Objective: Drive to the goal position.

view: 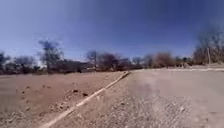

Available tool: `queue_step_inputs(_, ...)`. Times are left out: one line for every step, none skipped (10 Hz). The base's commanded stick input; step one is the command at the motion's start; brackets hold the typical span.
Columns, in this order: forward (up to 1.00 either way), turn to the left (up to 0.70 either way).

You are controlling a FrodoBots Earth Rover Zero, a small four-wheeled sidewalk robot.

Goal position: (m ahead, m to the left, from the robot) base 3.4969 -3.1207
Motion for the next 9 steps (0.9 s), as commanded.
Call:
queue_step_inputs(1.00, -0.27)
queue_step_inputs(1.00, -0.27)
queue_step_inputs(1.00, -0.27)
queue_step_inputs(1.00, -0.27)
queue_step_inputs(1.00, -0.27)
queue_step_inputs(1.00, -0.27)
queue_step_inputs(1.00, -0.27)
queue_step_inputs(1.00, -0.27)
queue_step_inputs(1.00, -0.27)
